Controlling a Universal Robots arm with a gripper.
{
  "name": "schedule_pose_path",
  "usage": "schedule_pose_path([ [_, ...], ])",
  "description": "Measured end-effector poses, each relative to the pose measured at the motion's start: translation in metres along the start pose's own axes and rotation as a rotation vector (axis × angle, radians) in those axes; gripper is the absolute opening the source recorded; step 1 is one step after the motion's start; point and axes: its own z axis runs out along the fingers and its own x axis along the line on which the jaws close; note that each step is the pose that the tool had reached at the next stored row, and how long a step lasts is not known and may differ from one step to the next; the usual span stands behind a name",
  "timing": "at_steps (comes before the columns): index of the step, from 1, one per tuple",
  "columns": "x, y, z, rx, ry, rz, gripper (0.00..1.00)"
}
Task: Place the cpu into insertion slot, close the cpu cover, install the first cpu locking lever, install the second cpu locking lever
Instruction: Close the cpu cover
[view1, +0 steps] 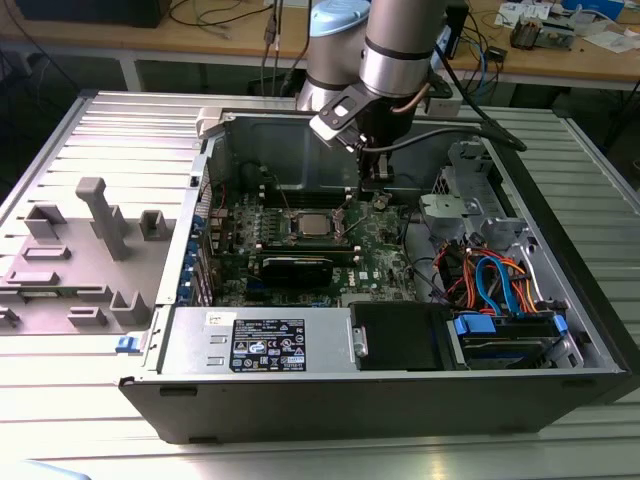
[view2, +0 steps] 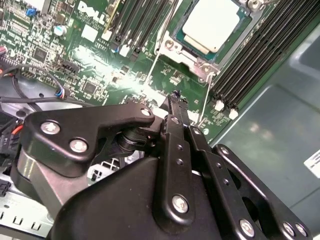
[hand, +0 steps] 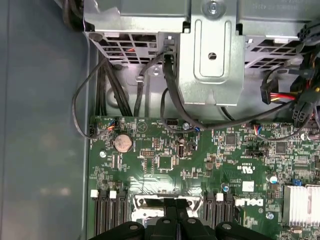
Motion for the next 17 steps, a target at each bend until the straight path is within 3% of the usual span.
schedule_pose_path([
  [10,-0.0006,0.0196,-0.0004,0.0001,0.0000,0.000,0.11],
  [15,-0.0007,0.0208,-0.0004,0.0001,0.0000,0.000,0.11],
  [16,-0.0007,0.0208,-0.0004,-0.0015,-0.0002,0.000,0.11],
  [17,-0.0007,0.0208,-0.0002,-0.0086,-0.0003,0.000,0.11],
])
